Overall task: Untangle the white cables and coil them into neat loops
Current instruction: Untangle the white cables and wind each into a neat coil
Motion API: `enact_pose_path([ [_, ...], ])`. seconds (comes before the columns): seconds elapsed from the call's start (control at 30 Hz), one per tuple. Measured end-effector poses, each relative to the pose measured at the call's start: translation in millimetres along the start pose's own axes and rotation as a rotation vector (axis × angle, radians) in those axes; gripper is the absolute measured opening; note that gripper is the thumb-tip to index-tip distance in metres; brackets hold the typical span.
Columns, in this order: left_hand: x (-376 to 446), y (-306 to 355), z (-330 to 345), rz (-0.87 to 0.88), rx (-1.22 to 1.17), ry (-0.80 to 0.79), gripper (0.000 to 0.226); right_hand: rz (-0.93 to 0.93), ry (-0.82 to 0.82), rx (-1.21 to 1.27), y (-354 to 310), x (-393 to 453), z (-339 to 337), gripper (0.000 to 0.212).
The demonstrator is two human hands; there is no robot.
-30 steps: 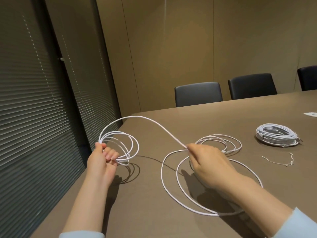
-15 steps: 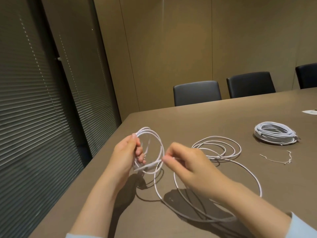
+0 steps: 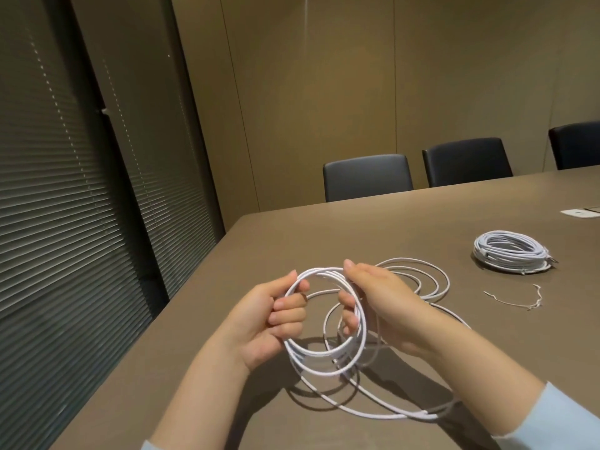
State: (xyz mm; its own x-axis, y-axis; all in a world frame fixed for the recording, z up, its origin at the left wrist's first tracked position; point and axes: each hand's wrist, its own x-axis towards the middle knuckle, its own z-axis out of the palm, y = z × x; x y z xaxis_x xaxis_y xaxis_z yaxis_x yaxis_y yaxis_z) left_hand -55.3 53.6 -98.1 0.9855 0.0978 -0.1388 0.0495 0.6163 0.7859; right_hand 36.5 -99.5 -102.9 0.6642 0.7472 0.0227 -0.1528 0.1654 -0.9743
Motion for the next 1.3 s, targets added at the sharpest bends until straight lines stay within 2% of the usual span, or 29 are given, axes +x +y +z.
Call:
enact_pose_path([
  [0.1, 6, -9, 2, 0.1, 0.161, 0.139, 0.031, 0.082, 0.057, 0.136, 1, 3, 2, 0.03],
  [0.2, 9, -16, 5, 0.123, 0.279, 0.185, 0.032, 0.08, 0.165, 0.11, 2, 7, 2, 0.033],
  [0.3, 6, -19, 7, 0.029, 0.243, 0.132, 0.034, 0.058, 0.229, 0.087, 1, 9, -1, 0.032],
  [0.43, 1, -22, 11, -0.076, 0.085, -0.028, 0.038, 0.015, 0.262, 0.118, 0, 10, -4, 0.035],
  [0.57, 1, -26, 13, -0.073, -0.002, -0.112, 0.044, -0.013, 0.27, 0.111, 1, 13, -10, 0.026],
  [0.67, 3, -21, 9, -0.013, -0.058, -0.109, 0.038, -0.006, 0.201, 0.118, 6, 15, -12, 0.016],
  [0.73, 3, -17, 5, 0.039, -0.097, -0.098, 0.035, 0.016, 0.132, 0.072, 6, 13, -11, 0.024],
  [0.93, -2, 8, -11, 0.248, -0.219, -0.012, 0.041, 0.102, -0.144, -0.249, 10, 7, -16, 0.043],
  [1.0, -6, 19, -23, 0.325, -0.278, 0.035, 0.042, 0.086, -0.215, -0.469, 12, 6, -21, 0.041],
  [1.07, -9, 27, -36, 0.377, -0.32, 0.075, 0.042, 0.044, -0.251, -0.662, 15, 6, -25, 0.029],
  [1.17, -12, 33, -50, 0.416, -0.368, 0.101, 0.045, -0.088, -0.16, -0.959, 19, 12, -27, 0.006],
  [1.23, -12, 35, -54, 0.421, -0.38, 0.107, 0.047, -0.187, 0.03, -1.28, 21, 17, -32, 0.018],
  [1.3, -12, 36, -57, 0.438, -0.382, 0.119, 0.049, -0.247, 0.231, -1.478, 21, 20, -38, 0.026],
])
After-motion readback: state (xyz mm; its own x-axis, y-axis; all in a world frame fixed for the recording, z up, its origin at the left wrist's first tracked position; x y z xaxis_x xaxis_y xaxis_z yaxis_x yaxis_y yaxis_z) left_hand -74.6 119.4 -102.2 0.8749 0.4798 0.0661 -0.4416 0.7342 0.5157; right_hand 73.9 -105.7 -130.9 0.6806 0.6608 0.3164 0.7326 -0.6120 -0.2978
